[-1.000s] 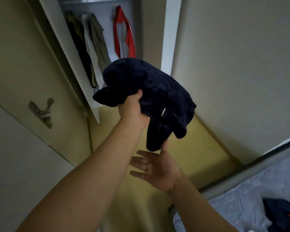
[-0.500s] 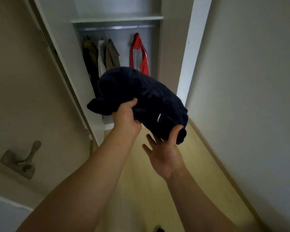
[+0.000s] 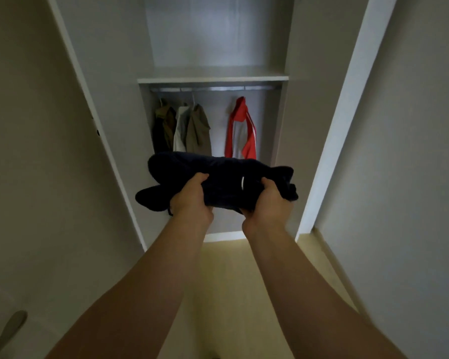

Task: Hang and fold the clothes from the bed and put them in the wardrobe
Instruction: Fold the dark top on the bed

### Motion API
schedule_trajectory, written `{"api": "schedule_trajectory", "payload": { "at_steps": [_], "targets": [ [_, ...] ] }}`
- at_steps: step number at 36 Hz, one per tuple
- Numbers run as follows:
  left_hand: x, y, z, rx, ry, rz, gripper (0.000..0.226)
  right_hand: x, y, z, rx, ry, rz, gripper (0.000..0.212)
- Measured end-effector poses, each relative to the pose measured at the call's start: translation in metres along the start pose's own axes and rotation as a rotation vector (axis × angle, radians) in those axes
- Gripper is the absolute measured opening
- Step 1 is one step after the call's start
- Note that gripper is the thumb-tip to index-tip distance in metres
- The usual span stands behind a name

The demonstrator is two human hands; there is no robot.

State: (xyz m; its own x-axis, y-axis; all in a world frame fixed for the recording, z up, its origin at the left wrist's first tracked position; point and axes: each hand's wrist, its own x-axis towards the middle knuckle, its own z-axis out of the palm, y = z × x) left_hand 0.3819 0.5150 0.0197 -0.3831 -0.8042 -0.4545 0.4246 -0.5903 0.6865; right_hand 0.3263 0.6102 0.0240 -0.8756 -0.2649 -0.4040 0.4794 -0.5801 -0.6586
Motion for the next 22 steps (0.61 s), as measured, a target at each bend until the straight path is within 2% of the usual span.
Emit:
{"api": "schedule_trajectory", "payload": {
  "at_steps": [3, 9, 11, 15, 19, 22],
  "targets": [
    [0.043, 0.018, 0.013, -0.049, -0.144, -0.094, 0.047, 0.024, 0.011, 0.050, -0.080, -0.021, -0.164, 0.068],
    [0.132, 0.060, 0.040, -0.084, -0.274, -0.289, 0.040, 0.070, 0.027, 0.127, -0.267, -0.169, -0.415, 0.047],
    [0.160, 0.074, 0.052, -0.087, -0.296, -0.331, 0.044, 0.086, 0.031, 0.147, -0.284, -0.215, -0.472, 0.047],
    [0.214, 0.097, 0.072, -0.091, -0.250, -0.392, 0.067, 0.119, 0.034, 0.182, -0.280, -0.271, -0.546, 0.049],
    [0.258, 0.117, 0.101, -0.065, -0.276, -0.384, 0.048, 0.154, 0.030, 0.217, -0.306, -0.286, -0.606, 0.048],
    [0.283, 0.131, 0.128, -0.068, -0.327, -0.314, 0.034, 0.181, 0.024, 0.248, -0.251, -0.321, -0.609, 0.051]
  ]
}}
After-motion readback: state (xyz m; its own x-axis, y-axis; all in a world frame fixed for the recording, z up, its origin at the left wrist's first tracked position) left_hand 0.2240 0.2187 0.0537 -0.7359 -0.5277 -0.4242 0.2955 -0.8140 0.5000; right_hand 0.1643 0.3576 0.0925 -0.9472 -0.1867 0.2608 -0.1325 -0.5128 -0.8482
